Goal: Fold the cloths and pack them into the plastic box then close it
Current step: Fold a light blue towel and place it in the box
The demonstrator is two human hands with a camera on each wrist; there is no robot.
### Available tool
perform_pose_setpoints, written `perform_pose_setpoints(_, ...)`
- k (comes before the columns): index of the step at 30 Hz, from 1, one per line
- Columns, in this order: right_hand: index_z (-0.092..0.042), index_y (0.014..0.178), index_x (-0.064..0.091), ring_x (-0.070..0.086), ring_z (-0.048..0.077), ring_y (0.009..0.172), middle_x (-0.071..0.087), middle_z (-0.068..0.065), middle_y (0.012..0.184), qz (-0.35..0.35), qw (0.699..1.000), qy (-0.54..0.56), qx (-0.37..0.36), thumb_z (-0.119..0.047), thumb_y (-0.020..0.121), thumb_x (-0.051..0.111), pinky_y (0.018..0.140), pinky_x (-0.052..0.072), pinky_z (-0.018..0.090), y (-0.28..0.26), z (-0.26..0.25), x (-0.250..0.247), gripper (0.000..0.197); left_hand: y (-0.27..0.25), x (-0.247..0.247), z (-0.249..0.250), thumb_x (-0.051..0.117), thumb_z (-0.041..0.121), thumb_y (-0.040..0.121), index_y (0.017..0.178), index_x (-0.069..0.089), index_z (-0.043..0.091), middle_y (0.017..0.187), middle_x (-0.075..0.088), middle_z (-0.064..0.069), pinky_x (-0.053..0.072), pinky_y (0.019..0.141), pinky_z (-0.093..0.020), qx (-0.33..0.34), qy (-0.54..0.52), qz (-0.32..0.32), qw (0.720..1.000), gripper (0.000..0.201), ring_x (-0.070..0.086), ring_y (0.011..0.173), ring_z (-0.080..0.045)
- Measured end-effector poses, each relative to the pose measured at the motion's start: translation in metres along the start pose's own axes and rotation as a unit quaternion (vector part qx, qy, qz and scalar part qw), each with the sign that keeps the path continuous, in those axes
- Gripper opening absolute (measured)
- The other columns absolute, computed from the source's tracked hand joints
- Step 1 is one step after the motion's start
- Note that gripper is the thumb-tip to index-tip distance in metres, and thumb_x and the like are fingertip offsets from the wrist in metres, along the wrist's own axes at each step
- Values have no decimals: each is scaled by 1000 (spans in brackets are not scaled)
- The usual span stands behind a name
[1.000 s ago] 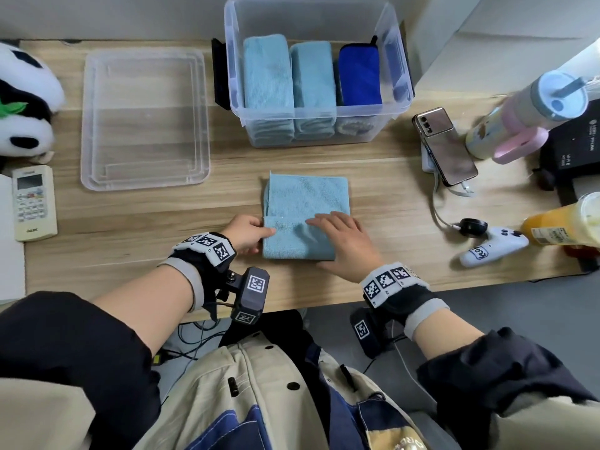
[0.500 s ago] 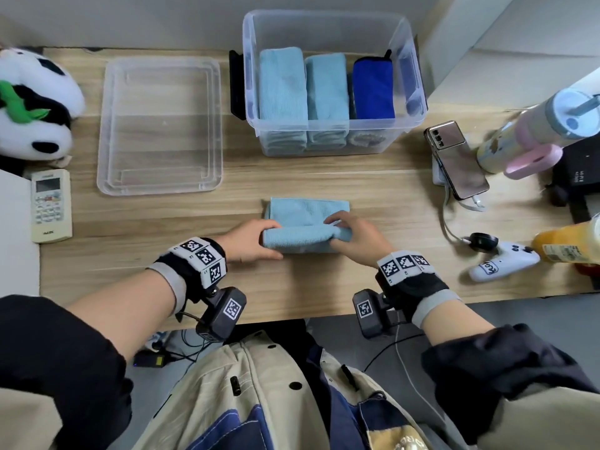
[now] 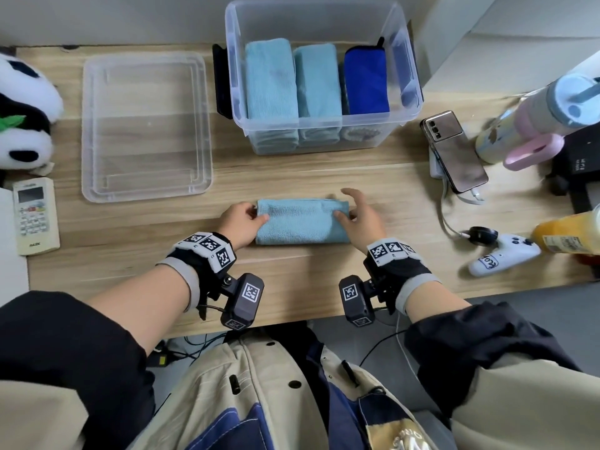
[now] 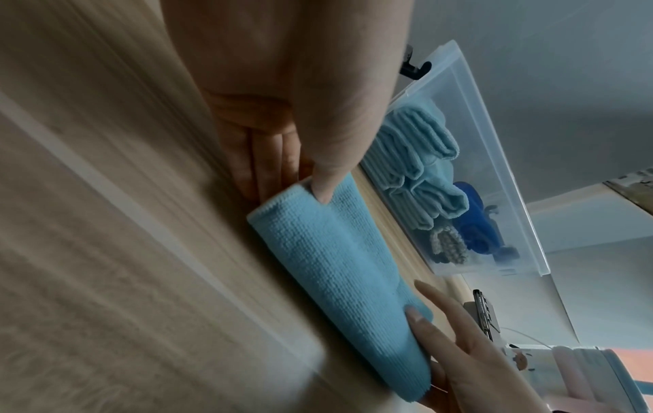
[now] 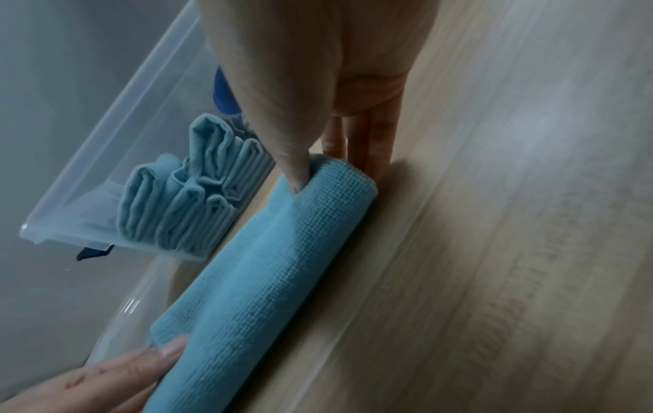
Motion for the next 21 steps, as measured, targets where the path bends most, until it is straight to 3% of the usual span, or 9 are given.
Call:
perform_pose_setpoints(2,-30,135,40,53,23,73,48,-5,65,-5,1000,-24,-12,-27,91,55,70,44,34,2,-3,0,47,1,-1,2,63,24,87,106,63,5,103,69,-15,49,91,-39,-6,25,10,1000,27,64,97,-30)
perform_pose_setpoints(4,-29,131,45,56,25,78,51,-3,69,-18,999,-47,-2,-29,91,54,71,43,32,4,-5,0,41,2,-4,5,63,27,87,102,65,6,103,69,-12,49,88,-34,-11,56,13,998,26,63,97,-29)
perform_pose_setpoints(8,-17,119,49,58,34,99,62,14,105,-52,993,-100,38,-35,91,53,79,47,36,2,-8,1,34,7,-11,9,63,32,86,102,63,6,105,67,-11,44,85,-31,-25,63,18,998,30,61,100,-29)
perform_pose_setpoints(10,-15,116,52,58,34,104,63,15,112,-55,989,-133,42,-38,89,55,84,46,36,-3,-10,2,36,8,-16,12,63,29,87,108,60,3,110,64,-13,42,85,-28,-35,20,37,998,34,59,103,-28)
perform_pose_setpoints(13,-15,104,60,62,30,95,66,9,95,-87,983,-160,36,-41,87,58,76,43,30,-15,-17,8,32,4,-19,17,64,23,86,119,53,0,122,57,-14,40,88,-22,-8,-85,43,995,42,55,109,-22)
perform_pose_setpoints(16,-17,87,66,61,22,68,65,5,73,-211,957,-200,23,-53,81,61,70,49,29,-32,-22,26,37,-4,-24,15,67,23,84,127,46,5,132,46,-14,38,97,-23,6,-116,45,992,52,49,119,-21)
perform_pose_setpoints(19,-16,89,66,60,20,79,65,3,85,-192,962,-195,12,-57,77,64,73,48,31,-33,-26,29,43,-12,-26,7,68,22,83,132,39,6,132,43,-13,42,94,-28,-26,-127,43,991,59,47,106,-16)
perform_pose_setpoints(21,-15,98,64,62,22,91,67,3,96,-153,978,-136,22,-54,77,66,77,48,32,-30,-30,26,45,-19,-23,1,67,22,84,134,36,8,123,51,-12,49,83,-35,-73,-144,24,987,60,51,95,-17)
Point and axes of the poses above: each hand's wrist, its own y-axis towards the middle knuckle, its own x-axis out of the palm, z = x × y, the point moved 4 cm from there along y, towards the middle knuckle
